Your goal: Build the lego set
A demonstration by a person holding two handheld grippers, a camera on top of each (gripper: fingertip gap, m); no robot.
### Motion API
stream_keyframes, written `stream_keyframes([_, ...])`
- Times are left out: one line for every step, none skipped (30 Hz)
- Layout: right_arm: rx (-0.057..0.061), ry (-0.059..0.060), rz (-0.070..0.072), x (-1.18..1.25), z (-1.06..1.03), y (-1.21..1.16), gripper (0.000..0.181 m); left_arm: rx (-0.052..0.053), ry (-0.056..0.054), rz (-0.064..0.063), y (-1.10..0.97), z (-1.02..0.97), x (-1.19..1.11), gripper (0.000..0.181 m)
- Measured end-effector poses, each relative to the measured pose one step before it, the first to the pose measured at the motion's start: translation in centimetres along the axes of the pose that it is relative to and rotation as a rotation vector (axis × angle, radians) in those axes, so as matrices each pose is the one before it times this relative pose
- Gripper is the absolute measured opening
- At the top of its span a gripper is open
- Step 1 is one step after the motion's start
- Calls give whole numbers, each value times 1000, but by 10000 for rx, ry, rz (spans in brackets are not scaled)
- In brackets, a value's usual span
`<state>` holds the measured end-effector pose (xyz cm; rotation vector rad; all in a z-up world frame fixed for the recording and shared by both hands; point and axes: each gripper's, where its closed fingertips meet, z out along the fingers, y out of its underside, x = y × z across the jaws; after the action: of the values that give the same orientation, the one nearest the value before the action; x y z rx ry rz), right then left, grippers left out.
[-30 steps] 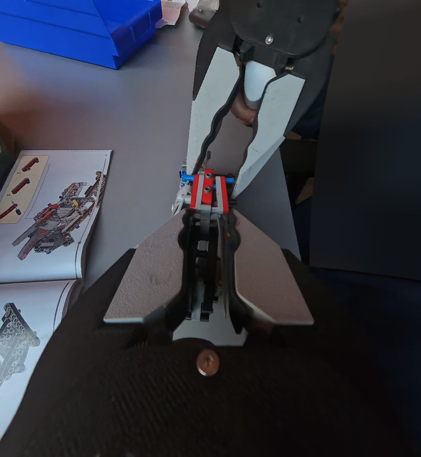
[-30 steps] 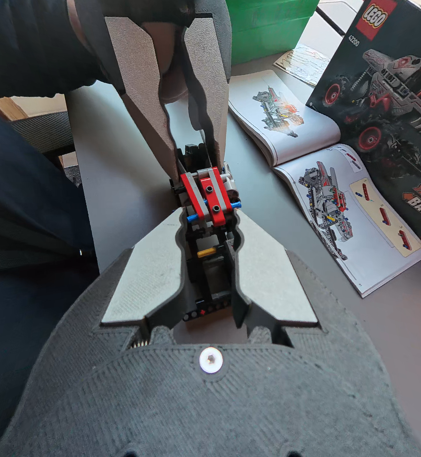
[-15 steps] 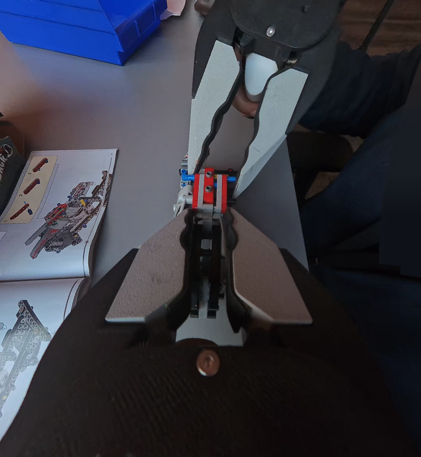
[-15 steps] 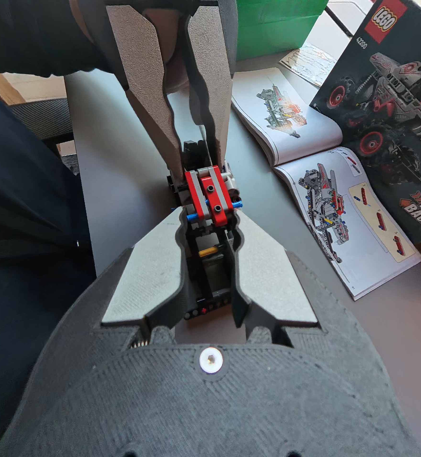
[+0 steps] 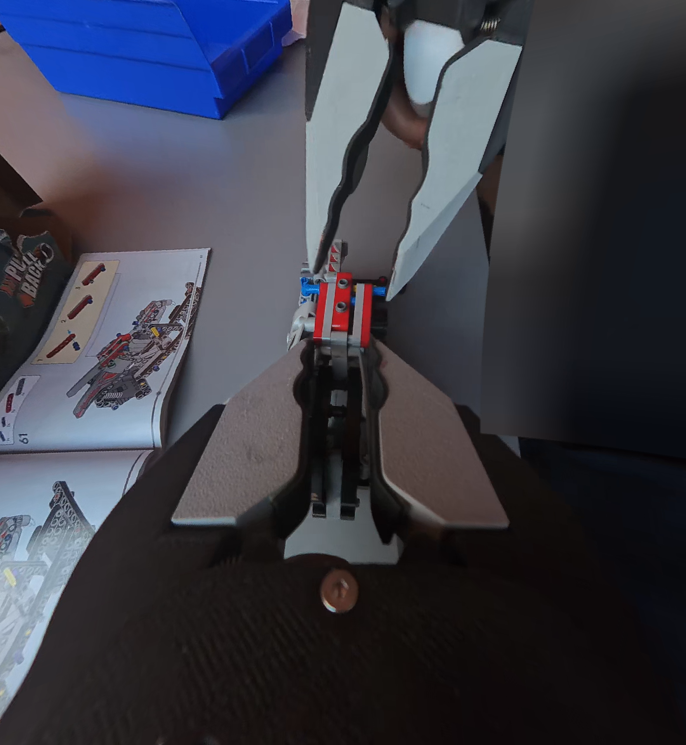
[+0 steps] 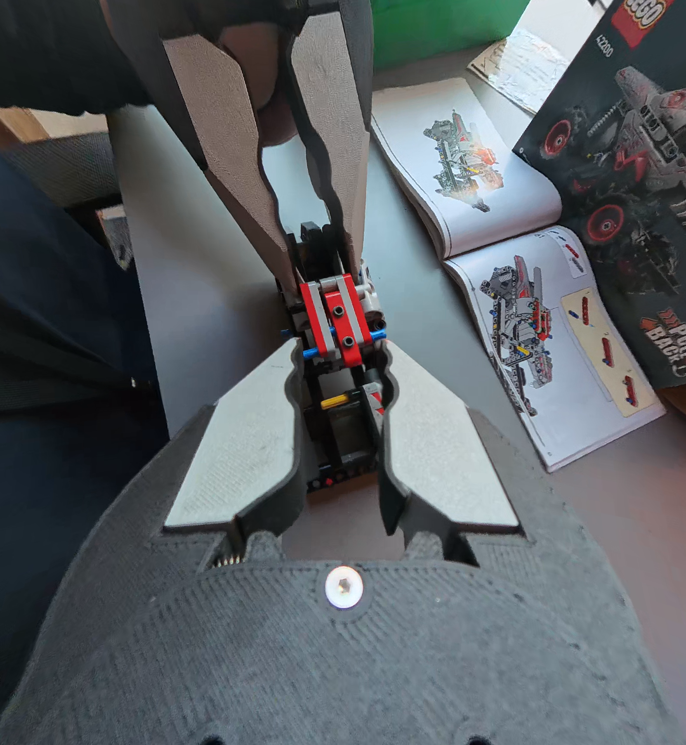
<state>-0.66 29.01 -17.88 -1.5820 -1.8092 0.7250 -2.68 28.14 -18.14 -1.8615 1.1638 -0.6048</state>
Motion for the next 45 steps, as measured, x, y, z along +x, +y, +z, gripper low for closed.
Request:
stream_keyframes([-228,176,-279,181,19,-47,37,35,-18,8,10,4,2,23])
stream_keyframes([-179,304,-412,290,-47,-145,35,31,3,-1,3,4,-3,23])
stream_keyframes([-117,265,-531,209,-70,-238,32,20,24,-42,-1,-6,-9,23])
stream_keyframes([-109,106,-490,13,-10,-222,31,16,19,-26,6,-12,-18,23])
stream_keyframes([-162,-76,-333,-138,85,-121,28,15,18,-2,13,-5,0,23])
stream_keyframes([-182,-182,-208,-167,127,-35,28,6,21,-20,6,-18,30,23])
stream_keyframes([-142,-177,-134,-71,113,-40,28,-1,-5,11,11,-16,-1,23])
stream_keyframes([-113,-200,-80,-42,85,-37,29,-3,-9,33,14,-22,31,23])
stream_keyframes([-122,-244,-29,-54,60,-8,29,-9,4,9,1,-9,35,23])
stream_keyframes([-133,-265,18,-70,71,5,28,-9,-8,14,8,1,6,23])
stream_keyframes([-146,-279,9,-130,79,13,27,3,7,13,-4,1,23,23])
stream_keyframes([-168,-197,-33,-75,96,37,27,13,16,-7,-3,3,32,23])
stream_keyframes([-154,-121,-46,0,112,18,27,23,1,-22,-9,-1,-19,23])
stream_keyframes([-107,-159,-20,-74,106,-38,25,25,18,-13,4,-6,4,23])
stream_keyframes([-97,-181,-4,-112,128,-27,24,19,23,-15,8,-3,17,23])
stream_keyframes([-151,-131,-20,-51,134,58,24,9,2,-16,-1,-12,-9,23])
stream_keyframes([-194,-93,-47,3,98,91,24,1,14,-19,6,10,2,23])
stream_keyframes([-207,-58,-66,5,30,38,24,-7,-5,-11,-4,-2,-18,23])
stream_keyframes([-240,-37,-54,0,4,44,24,-3,2,1,-2,9,-2,23])
stream_keyframes([-268,-27,-53,-4,9,53,24,2,-9,8,-8,9,9,23])
stream_keyframes([-260,-9,-85,4,13,33,24,2,-30,5,-5,5,-10,23])
stream_keyframes([-237,-3,-101,-6,26,44,24,0,-30,18,6,8,4,23])
stream_keyframes([-212,7,-105,13,16,29,24,7,-48,41,-7,-4,-12,23])
stream_keyframes([-179,13,-83,8,5,25,24,14,-46,45,7,-1,-7,23])
stream_keyframes([-114,-12,-35,-6,11,26,24,20,-13,16,0,4,16,23])
stream_keyframes([-37,-48,-4,-13,-3,15,24,14,12,-9,-17,6,10,23])
stream_keyframes([0,-69,37,6,-4,12,23,2,20,-29,-1,3,-19,23])
stream_keyframes([-8,-61,24,34,-11,28,21,-4,54,-51,-15,17,13,23])
stream_keyframes([-9,-49,-42,29,-13,32,21,-6,13,-31,-11,11,-27,23])
stream_keyframes([-5,-46,-62,29,-1,21,21,-4,-25,5,4,1,-47,23])
stream_keyframes([33,-67,-31,20,3,-9,21,4,-10,14,12,-8,-10,23])
stream_keyframes([66,-89,44,34,-1,-4,21,2,-17,-27,1,-22,-49,23])
stream_keyframes([90,-65,94,60,19,-47,21,1,-34,-9,5,-26,-100,22])
stream_keyframes([140,-54,122,16,34,-88,21,-20,27,-30,40,-68,-59,22])
stream_keyframes([152,-26,183,7,33,-92,21,8,83,-105,18,-37,-16,21])
stream_keyframes([143,37,186,35,4,-48,21,53,67,-105,-18,1,-44,20])
stream_keyframes([137,119,87,61,-16,-26,21,62,28,-79,-27,18,-68,20])
stream_keyframes([125,198,-9,97,3,-21,21,23,-46,-28,7,28,-95,20])
stream_keyframes([131,223,-20,130,42,-26,21,-36,-117,38,29,12,-122,20])
stream_keyframes([123,160,11,78,44,-22,22,-55,-97,108,32,-3,-57,20])
stream_keyframes([71,64,28,-15,6,0,22,-18,-18,59,1,6,50,20])
stream_keyframes([23,32,29,-33,-12,2,22,14,-4,-24,-8,10,21,20])
stream_keyframes([26,25,35,7,21,1,22,21,1,-33,12,5,-26,20])
stream_keyframes([36,-11,18,5,5,0,22,14,29,-44,-3,2,-4,20])
stream_keyframes([26,-53,-42,-13,-8,46,22,18,34,-19,-2,12,20,20])
